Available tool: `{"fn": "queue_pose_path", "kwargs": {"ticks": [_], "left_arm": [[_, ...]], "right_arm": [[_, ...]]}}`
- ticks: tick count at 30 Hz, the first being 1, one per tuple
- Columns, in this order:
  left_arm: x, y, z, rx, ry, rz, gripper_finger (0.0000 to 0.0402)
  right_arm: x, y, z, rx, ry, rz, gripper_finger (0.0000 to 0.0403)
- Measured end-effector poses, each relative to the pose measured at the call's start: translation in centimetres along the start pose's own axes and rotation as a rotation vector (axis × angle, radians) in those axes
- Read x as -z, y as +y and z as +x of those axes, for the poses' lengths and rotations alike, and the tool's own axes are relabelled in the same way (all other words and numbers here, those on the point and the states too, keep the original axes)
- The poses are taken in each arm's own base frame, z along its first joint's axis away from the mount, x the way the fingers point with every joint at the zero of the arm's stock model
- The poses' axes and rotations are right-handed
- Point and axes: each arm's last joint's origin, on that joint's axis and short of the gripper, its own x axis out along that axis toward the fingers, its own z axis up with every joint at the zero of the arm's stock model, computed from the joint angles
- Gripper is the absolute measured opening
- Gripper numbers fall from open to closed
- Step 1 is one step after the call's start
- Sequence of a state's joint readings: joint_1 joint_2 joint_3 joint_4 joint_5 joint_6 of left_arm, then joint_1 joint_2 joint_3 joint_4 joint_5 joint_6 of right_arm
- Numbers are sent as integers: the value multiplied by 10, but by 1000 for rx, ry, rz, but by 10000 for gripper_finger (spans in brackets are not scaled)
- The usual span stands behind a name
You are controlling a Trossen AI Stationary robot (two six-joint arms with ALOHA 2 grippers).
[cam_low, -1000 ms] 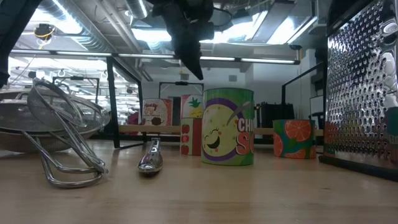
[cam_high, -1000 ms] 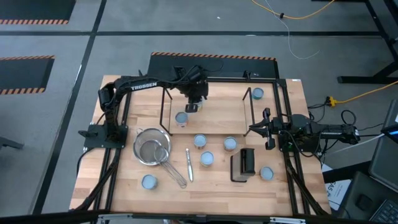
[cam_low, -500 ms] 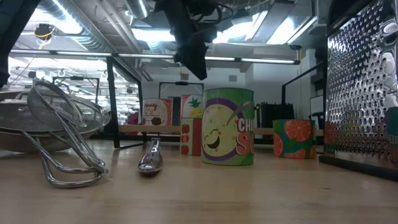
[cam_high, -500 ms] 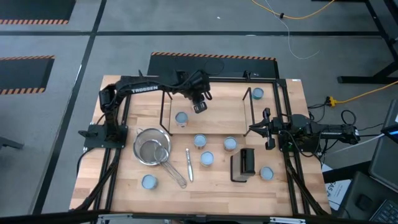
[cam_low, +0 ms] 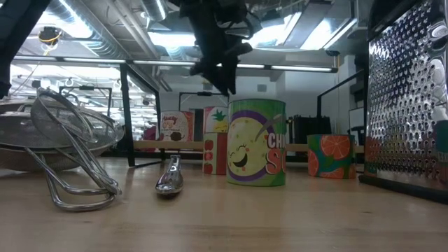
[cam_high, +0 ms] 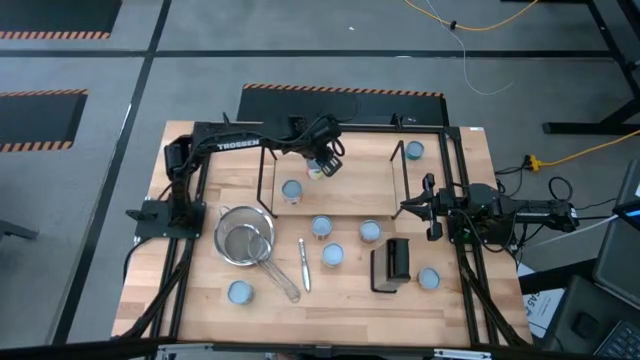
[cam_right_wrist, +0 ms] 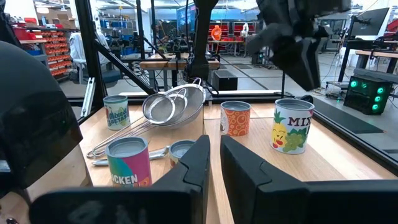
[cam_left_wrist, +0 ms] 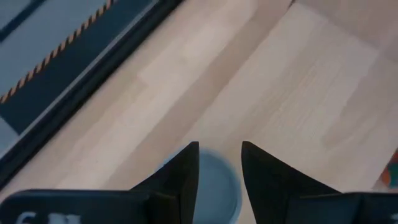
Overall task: Pick and place cans onto a shelf
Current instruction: Put the red can on the shelf
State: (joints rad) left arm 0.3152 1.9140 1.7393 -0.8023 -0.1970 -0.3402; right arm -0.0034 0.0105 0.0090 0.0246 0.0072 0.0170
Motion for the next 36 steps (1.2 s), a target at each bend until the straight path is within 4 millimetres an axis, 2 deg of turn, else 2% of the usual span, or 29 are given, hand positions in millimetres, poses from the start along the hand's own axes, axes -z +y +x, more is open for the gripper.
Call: {"fn": "queue_pose_path", "kwargs": {"ticks": [10,32,36], "left_arm": [[10,-6,30,-33,71,23,112],[15,-11,31,-35,105,52,112],[15,-11,31,-36,105,52,96]], "right_arm": [[0,0,0,-2,1,0,45],[0,0,0,-7,2,0,45],[0,0,0,-7,2,0,45]]}}
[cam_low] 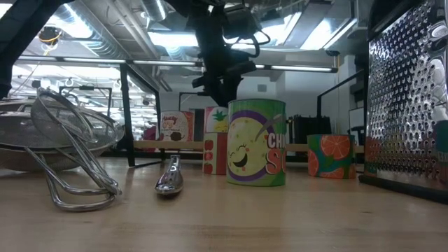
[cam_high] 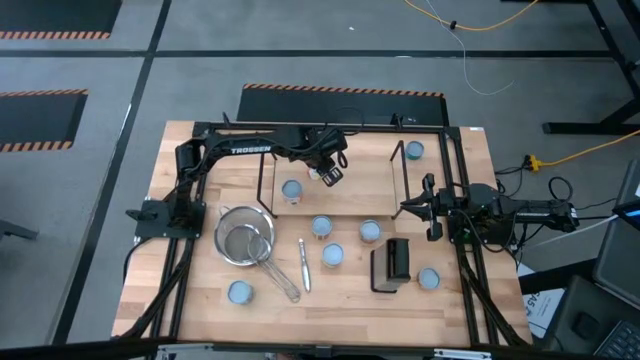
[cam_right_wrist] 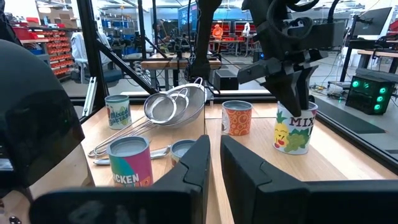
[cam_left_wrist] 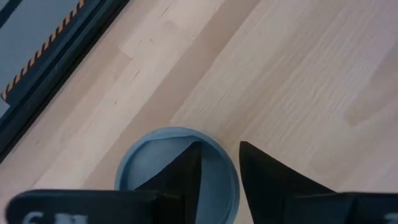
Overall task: Pick and place cans onto a shelf
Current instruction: Put the red can on the shelf
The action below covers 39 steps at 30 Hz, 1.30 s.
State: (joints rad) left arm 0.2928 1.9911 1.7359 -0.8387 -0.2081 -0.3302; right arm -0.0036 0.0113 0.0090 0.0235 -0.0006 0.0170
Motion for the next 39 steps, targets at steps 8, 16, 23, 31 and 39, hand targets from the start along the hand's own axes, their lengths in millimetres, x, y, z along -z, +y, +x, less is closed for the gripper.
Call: {"fn": "queue_pose_path", "kwargs": {"ticks": [8,16,23,31,39], "left_arm": [[1,0,-1,9,11,3,22],[2,0,-5,40,23,108,5],[4,1,-14,119,48,285,3],[5,1,-18,147,49,418,3],[5,1,-18,144,49,425,8]], "right_arm": [[0,0,0,0,0,0,45],[0,0,0,0,0,0,45],[0,0,0,0,-1,0,45],[0,0,0,0,-1,0,45],[0,0,0,0,-1,0,45]]}}
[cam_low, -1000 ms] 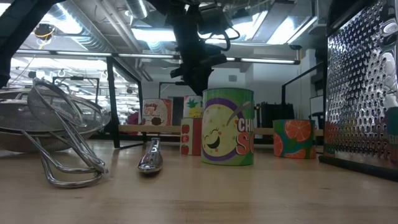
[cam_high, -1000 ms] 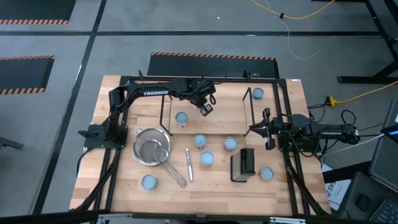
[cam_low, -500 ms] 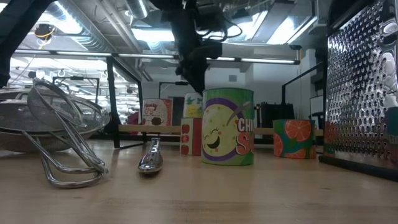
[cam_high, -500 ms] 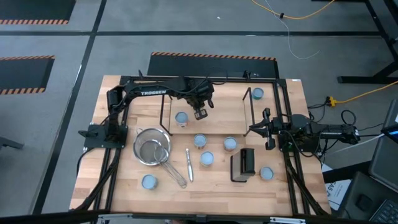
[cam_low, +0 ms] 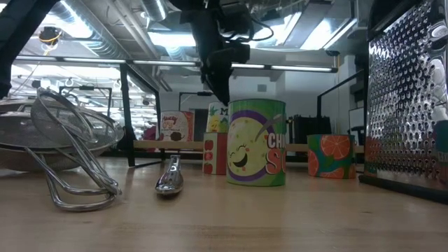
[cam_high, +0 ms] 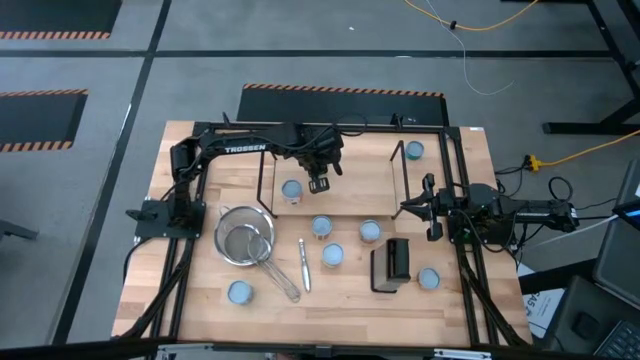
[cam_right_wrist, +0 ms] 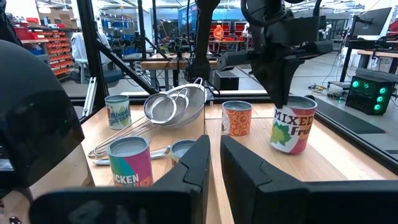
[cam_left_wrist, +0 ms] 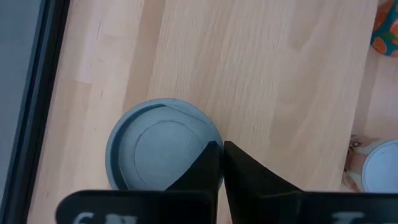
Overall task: Pick and place cans onto a shelf
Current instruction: Put the red can on the shelf, then put the pink can on the shelf aligned with the other orange can
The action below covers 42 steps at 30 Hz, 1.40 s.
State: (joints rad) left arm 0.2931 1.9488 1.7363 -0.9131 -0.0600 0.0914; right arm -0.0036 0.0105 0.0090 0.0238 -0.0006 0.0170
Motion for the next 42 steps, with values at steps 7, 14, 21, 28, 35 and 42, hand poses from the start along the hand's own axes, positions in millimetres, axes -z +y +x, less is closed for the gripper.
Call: {"fn": "queue_pose_path", "kwargs": {"ticks": [7,14,21,28,35,42], "left_arm": [[0,0,0,0,0,0,9],[0,0,0,-1,1,0,10],[0,0,0,-1,1,0,23],[0,-1,0,0,0,2,81],[0,-2,0,1,-1,5,89],[-5,-2,-4,-1,-23,3,89]], "right_arm": [[0,0,0,0,0,0,45],[0,0,0,0,0,0,45],[0,0,0,0,0,0,45],[0,0,0,0,0,0,45],[0,0,0,0,0,0,45],[0,0,0,0,0,0,45]]}}
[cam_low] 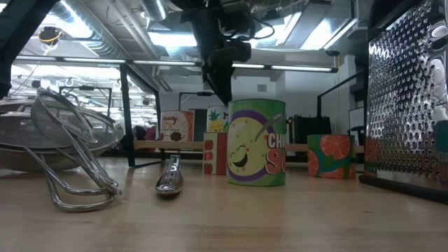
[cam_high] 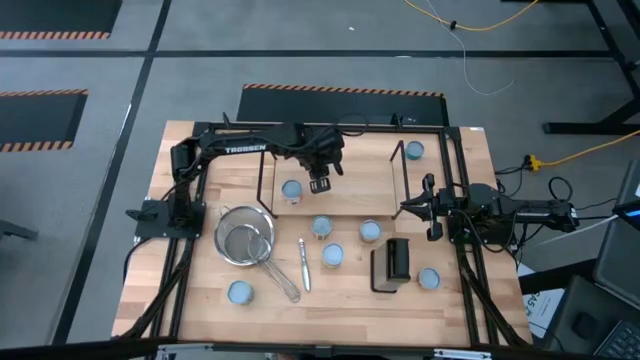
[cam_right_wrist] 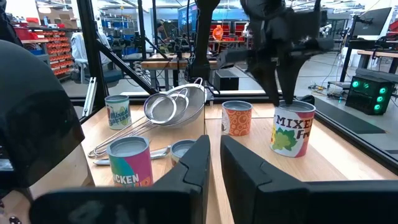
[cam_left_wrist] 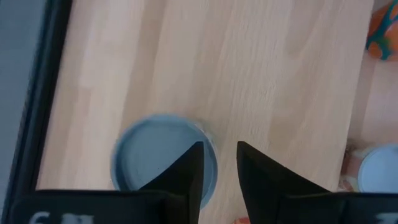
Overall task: Pick and place cans onto a shelf
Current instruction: Put the pink can on the shelf aligned with the other orange can
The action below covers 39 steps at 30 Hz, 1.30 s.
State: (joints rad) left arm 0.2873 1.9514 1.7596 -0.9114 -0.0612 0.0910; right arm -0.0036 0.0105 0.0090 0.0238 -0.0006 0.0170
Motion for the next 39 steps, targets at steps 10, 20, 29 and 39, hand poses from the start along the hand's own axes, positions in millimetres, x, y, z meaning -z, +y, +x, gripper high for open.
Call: {"fn": "queue_pose_path", "kwargs": {"ticks": [10,20,29,39], "left_arm": [[-23,-23,-29,42,-121,48,89],[-22,-95,-42,162,-149,190,89],[-9,-160,-55,243,-160,322,89],[9,-212,-70,321,-145,288,89]], "right_arm": [[0,0,0,0,0,0,45],[0,0,0,0,0,0,45],[0,0,0,0,0,0,45],[0,0,0,0,0,0,45]]}}
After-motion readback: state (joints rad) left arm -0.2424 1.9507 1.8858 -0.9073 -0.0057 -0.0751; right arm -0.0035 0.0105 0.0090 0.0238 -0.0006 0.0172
